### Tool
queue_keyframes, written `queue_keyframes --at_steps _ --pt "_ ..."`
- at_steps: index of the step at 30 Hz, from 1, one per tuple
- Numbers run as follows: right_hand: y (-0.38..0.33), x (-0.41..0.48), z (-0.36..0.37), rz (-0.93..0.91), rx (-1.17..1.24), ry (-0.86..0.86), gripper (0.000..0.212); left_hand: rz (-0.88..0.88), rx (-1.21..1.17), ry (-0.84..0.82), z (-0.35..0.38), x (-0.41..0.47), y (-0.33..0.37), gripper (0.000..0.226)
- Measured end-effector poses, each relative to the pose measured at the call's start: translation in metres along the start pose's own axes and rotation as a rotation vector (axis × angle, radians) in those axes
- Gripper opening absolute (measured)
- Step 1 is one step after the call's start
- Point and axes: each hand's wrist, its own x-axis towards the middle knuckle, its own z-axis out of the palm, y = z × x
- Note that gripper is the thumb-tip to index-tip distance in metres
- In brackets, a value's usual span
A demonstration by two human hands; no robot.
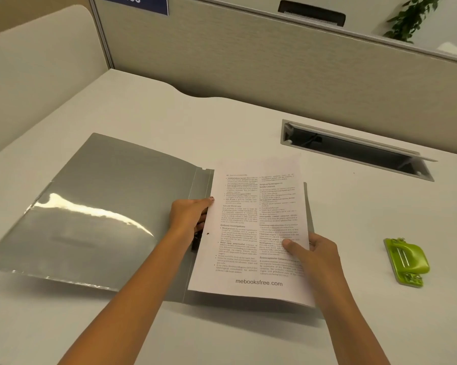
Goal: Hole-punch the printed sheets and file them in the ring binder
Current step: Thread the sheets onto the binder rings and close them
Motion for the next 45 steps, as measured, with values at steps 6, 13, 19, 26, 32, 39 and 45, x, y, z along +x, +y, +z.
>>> queue_keyframes --at_steps 6,13,19,26,32,39,45 --pt "0.002 0.002 -0.002 0.019 -0.018 0.007 0.024 -0.086 -0.021 -0.064 0.000 -0.001 0.007 0.012" --pt "0.008 0.004 -0.007 0.037 -0.018 0.006 0.021 -0.028 0.084 -0.036 -0.002 -0.004 0.005 0.014" --pt "0.010 0.006 -0.006 0.058 0.016 -0.005 0.021 0.307 0.506 0.208 -0.019 -0.027 -0.003 0.011" --pt "0.012 0.003 -0.006 0.044 0.050 0.004 0.019 -0.051 -0.138 0.164 -0.035 -0.057 -0.017 0.021" --pt "0.010 -0.001 -0.004 0.039 0.042 0.015 0.021 -0.146 -0.002 -0.145 -0.040 -0.072 -0.033 0.026" --pt "0.002 -0.007 -0.004 0.005 0.019 0.028 0.021 -0.126 -0.050 -0.101 -0.029 -0.065 -0.032 0.022" --pt "-0.007 -0.013 -0.002 -0.022 -0.005 0.040 0.021 -0.104 -0.050 -0.084 -0.031 -0.061 -0.039 0.019"
